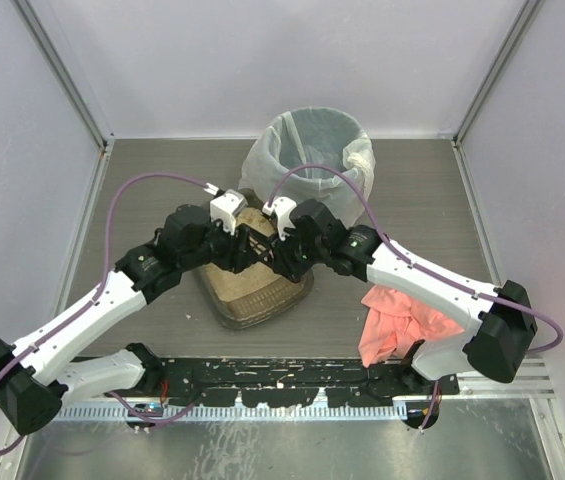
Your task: Clean the litter box
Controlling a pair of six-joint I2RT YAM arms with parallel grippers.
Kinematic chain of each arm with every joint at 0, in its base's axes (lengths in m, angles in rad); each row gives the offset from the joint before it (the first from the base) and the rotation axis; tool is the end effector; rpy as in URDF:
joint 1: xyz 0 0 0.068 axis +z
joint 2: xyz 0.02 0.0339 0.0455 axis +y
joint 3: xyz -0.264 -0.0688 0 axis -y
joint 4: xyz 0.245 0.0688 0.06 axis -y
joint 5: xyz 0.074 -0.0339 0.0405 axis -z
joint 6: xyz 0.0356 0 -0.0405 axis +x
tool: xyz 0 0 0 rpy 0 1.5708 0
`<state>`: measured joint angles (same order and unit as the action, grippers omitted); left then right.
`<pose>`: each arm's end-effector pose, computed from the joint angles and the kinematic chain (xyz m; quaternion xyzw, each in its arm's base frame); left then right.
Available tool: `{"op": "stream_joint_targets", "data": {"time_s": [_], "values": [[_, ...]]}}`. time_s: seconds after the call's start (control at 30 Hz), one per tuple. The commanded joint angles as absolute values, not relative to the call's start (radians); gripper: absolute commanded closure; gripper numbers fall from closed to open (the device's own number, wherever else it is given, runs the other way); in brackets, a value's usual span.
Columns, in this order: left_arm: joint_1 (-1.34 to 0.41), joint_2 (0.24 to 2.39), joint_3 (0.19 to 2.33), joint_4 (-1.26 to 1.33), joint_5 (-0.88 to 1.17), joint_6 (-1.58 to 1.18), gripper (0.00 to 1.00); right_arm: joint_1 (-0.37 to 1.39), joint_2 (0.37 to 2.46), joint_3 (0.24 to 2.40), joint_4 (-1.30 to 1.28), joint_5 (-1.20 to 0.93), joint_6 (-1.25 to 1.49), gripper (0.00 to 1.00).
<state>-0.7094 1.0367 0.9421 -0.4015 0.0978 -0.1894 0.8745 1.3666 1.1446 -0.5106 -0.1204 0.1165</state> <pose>0.1733 -0.1534 0.3252 0.2448 0.8228 -0.2599 0.4422 0.1891 0.2329 0.3035 -0.3601 0.8380 0.2415 0.3312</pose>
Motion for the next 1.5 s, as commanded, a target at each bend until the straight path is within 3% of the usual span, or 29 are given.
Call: {"op": "stream_joint_targets", "data": {"time_s": [0.0, 0.1, 0.23, 0.7, 1.03, 1.3, 1.37, 1.47], "values": [[-0.715, 1.041, 0.935, -0.291, 0.133, -0.171, 0.52, 0.870, 1.325, 1.201, -0.502, -0.162, 0.138, 0.98], [-0.718, 1.065, 0.938, -0.290, 0.132, -0.161, 0.59, 0.870, 1.327, 1.211, -0.502, -0.165, 0.140, 0.98], [-0.719, 1.092, 0.933, -0.303, 0.133, -0.153, 0.60, 0.869, 1.324, 1.218, -0.502, -0.151, 0.140, 0.98], [-0.725, 1.105, 0.892, -0.336, 0.152, -0.135, 0.51, 0.869, 1.335, 1.240, -0.519, -0.133, 0.129, 0.98], [-0.725, 1.135, 0.910, -0.326, 0.164, -0.124, 0.71, 0.870, 1.350, 1.245, -0.520, -0.148, 0.121, 0.98], [-0.725, 1.143, 0.908, -0.322, 0.161, -0.120, 0.80, 0.870, 1.354, 1.244, -0.506, -0.140, 0.115, 0.98], [-0.725, 1.141, 0.903, -0.317, 0.161, -0.120, 0.97, 0.870, 1.352, 1.240, -0.499, -0.125, 0.117, 0.91], [-0.724, 1.119, 0.884, -0.289, 0.158, -0.129, 1.00, 0.870, 1.333, 1.225, -0.478, -0.082, 0.128, 0.73]]}}
